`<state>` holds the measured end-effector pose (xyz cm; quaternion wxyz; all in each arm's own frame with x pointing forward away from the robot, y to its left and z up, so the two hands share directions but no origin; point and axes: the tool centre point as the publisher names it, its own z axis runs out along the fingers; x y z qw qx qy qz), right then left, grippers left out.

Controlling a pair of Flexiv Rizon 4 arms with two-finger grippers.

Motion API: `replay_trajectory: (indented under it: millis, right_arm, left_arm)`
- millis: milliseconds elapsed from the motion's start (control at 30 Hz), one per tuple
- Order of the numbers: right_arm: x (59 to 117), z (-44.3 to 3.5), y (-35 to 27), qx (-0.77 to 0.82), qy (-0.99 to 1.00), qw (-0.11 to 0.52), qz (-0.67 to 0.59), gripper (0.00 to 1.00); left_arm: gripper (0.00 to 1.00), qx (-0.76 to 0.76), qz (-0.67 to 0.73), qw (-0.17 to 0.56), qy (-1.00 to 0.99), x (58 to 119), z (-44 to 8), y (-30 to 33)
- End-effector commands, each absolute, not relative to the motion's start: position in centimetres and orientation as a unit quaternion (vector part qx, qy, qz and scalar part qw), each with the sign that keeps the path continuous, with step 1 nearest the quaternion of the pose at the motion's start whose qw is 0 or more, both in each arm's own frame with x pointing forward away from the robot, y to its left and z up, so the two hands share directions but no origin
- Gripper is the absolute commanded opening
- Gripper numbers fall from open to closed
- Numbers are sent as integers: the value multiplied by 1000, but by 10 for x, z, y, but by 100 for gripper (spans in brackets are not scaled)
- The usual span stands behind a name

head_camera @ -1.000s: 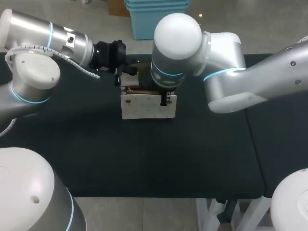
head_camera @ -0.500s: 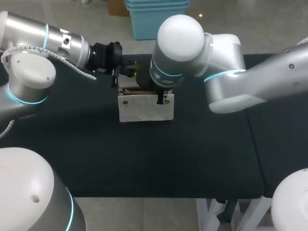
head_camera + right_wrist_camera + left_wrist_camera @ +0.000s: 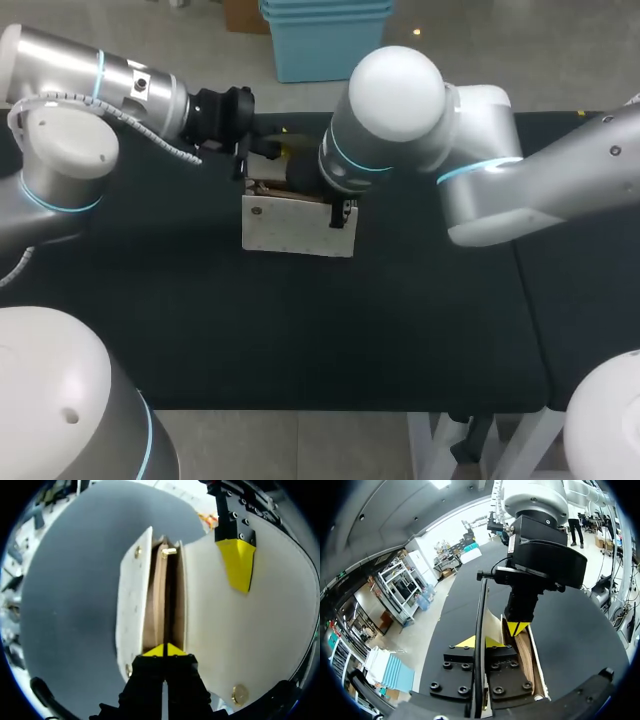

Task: Pick up the bag, open it, inspect its contents, close it, and place it on the opposite side

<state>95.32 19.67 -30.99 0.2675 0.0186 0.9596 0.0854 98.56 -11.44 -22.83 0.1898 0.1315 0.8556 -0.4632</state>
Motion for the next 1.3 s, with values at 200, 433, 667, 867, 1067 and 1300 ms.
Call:
replay_trajectory:
  millis: [200,433,667,867,1067,1300]
  right_arm:
    - [952,-320,199,12,962,254,95,0]
    - [958,-318,204,12,962,264,69,0]
    - [970,-319,214,10,962,266,66,0]
    - [968,-327,221,-5,969,239,58,0]
    - [954,-330,214,-4,976,214,47,0]
    - [940,-336,211,-2,979,198,39,0]
  left_arm:
    - [0,131,-479,186,848,991,-234,-113]
    - [0,135,-488,184,843,988,-232,-114]
    - [0,140,-492,182,840,985,-230,-115]
    - [0,139,-496,183,837,985,-230,-115]
    - [0,137,-497,188,836,985,-230,-114]
    - [0,136,-499,187,835,985,-232,-114]
